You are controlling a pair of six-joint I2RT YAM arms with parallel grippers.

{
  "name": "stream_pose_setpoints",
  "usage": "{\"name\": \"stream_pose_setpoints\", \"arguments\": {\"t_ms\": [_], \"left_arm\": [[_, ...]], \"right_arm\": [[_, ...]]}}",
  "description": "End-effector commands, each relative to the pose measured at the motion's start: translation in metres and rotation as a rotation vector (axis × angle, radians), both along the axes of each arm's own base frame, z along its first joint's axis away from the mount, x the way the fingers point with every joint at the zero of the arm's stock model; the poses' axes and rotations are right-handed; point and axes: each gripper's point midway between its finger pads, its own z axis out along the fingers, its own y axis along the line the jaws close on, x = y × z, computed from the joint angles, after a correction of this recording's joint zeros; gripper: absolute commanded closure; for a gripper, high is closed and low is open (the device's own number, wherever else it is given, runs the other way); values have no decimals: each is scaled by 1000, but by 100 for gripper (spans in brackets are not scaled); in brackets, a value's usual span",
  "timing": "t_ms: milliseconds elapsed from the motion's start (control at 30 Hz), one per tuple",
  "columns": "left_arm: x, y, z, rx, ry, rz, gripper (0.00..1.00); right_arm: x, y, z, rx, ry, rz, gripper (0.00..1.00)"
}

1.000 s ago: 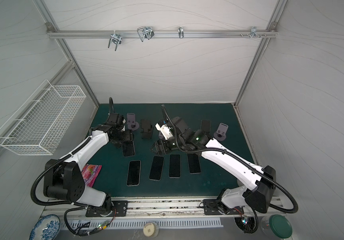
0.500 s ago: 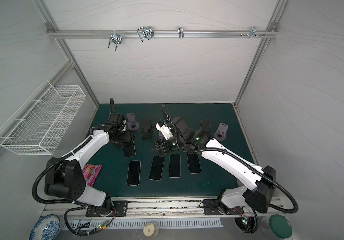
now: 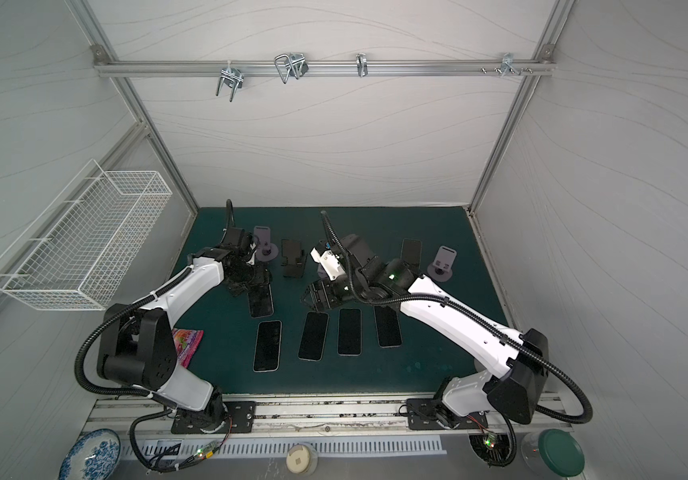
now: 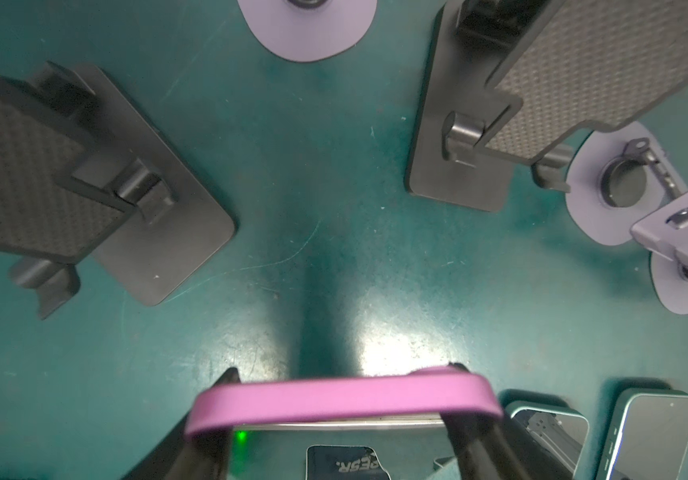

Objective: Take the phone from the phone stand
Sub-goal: 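Lower the pink-framed phone with the left gripper toward the table beside the flat phones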

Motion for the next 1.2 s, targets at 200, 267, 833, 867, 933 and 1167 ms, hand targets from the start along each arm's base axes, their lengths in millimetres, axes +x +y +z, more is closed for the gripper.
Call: {"name": "stream_pose_setpoints", "arguments": {"t_ms": [200, 267, 833, 867, 933, 1167], "left_arm": [[23, -7, 11, -22, -46, -13, 42], [26, -8, 10, -17, -46, -18, 42], [35, -20, -4, 4, 6, -67, 41], [35, -19, -6, 6, 11, -66, 41], [35, -20, -9, 8, 16, -67, 41], [34, -20, -18, 16, 36, -68, 41]], "right_arm": [[-1, 2, -8, -28, 35, 12, 21], [-1, 2, -7, -28, 34, 12, 21], [1, -2, -13, -46, 21, -5, 21], [1, -3, -13, -47, 21, -4, 21], [1, -3, -14, -51, 23, -5, 21], [0, -2, -17, -56, 31, 2, 21]]}}
